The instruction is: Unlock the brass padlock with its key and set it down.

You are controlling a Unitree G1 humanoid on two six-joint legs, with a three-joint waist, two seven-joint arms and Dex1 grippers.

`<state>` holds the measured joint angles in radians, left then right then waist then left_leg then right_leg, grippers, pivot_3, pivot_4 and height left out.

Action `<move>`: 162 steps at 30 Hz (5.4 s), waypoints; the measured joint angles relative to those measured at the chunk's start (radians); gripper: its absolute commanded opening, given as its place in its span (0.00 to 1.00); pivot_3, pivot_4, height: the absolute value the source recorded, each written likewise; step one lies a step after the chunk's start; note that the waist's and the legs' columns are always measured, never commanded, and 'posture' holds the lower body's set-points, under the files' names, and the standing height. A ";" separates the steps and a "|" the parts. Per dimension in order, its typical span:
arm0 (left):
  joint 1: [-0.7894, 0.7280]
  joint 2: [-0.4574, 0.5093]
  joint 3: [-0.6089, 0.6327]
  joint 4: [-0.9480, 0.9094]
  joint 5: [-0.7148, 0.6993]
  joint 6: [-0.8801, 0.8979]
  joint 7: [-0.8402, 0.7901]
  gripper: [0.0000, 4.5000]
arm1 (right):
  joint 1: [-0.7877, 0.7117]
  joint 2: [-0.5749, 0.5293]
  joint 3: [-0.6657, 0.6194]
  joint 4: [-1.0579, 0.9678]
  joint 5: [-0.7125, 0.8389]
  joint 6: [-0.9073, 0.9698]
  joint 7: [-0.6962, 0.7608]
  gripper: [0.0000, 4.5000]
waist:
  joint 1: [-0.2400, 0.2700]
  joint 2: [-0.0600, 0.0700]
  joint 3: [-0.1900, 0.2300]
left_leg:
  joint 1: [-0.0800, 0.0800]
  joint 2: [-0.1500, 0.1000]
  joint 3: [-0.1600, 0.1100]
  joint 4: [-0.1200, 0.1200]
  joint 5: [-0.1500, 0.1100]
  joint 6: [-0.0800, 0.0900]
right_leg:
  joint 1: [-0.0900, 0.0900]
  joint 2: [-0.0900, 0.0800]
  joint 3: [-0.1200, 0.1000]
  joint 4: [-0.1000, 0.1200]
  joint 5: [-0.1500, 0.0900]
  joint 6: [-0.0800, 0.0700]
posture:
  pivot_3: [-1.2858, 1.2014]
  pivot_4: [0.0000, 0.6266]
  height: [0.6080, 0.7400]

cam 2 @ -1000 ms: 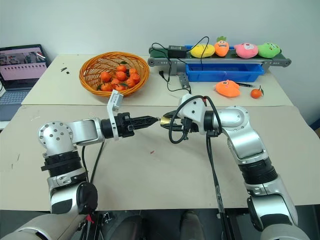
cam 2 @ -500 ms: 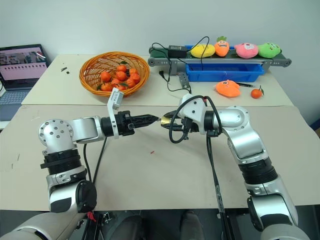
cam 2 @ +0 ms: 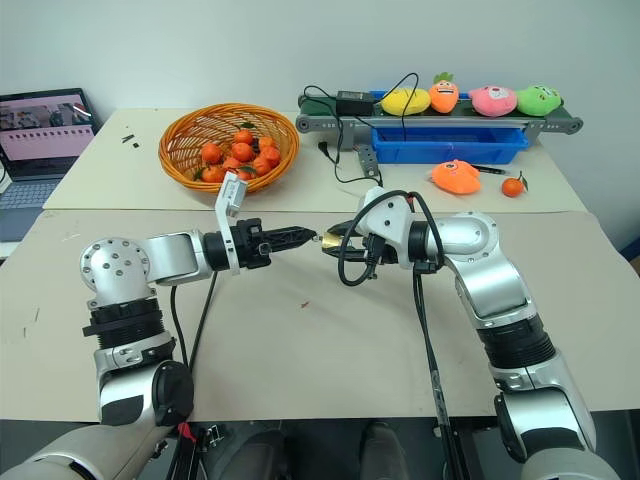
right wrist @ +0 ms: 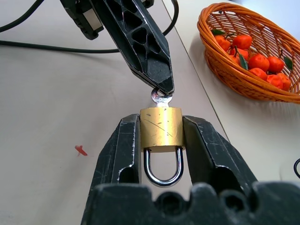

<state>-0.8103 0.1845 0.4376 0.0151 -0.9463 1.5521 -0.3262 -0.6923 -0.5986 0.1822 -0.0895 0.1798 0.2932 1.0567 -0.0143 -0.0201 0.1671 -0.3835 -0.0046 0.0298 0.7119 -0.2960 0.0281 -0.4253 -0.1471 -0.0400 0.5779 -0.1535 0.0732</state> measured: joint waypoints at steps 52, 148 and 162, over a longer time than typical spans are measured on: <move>-0.009 -0.040 0.031 0.027 -0.005 0.020 0.016 0.09 | 0.000 -0.015 -0.001 -0.031 0.000 0.022 -0.011 0.20 | 0.000 0.000 0.000 | 0.000 0.000 0.000 0.000 0.000 0.000 | 0.000 0.000 0.000 0.000 0.000 0.000 | 0.52 0.24 1.00; -0.051 0.045 -0.028 0.100 -0.044 0.024 -0.091 0.61 | -0.027 -0.049 -0.032 -0.054 0.046 0.051 0.030 0.20 | 0.001 0.000 0.000 | -0.001 0.000 0.000 0.000 0.000 0.000 | -0.001 0.000 0.000 0.000 0.000 0.000 | 0.52 0.24 1.00; -0.059 0.025 -0.002 0.100 -0.044 0.041 -0.068 0.29 | -0.027 -0.049 -0.032 -0.054 0.038 0.051 0.029 0.20 | 0.001 0.000 0.000 | -0.001 0.000 0.000 0.000 0.000 0.000 | 0.000 0.000 0.000 0.000 0.000 0.000 | 0.52 0.24 1.00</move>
<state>-0.8689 0.2095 0.4353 0.1156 -0.9906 1.5928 -0.3944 -0.7194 -0.6480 0.1500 -0.1438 0.2182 0.3442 1.0860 -0.0137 -0.0203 0.1672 -0.3841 -0.0046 0.0298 0.7119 -0.2961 0.0282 -0.4258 -0.1471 -0.0400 0.5777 -0.1535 0.0732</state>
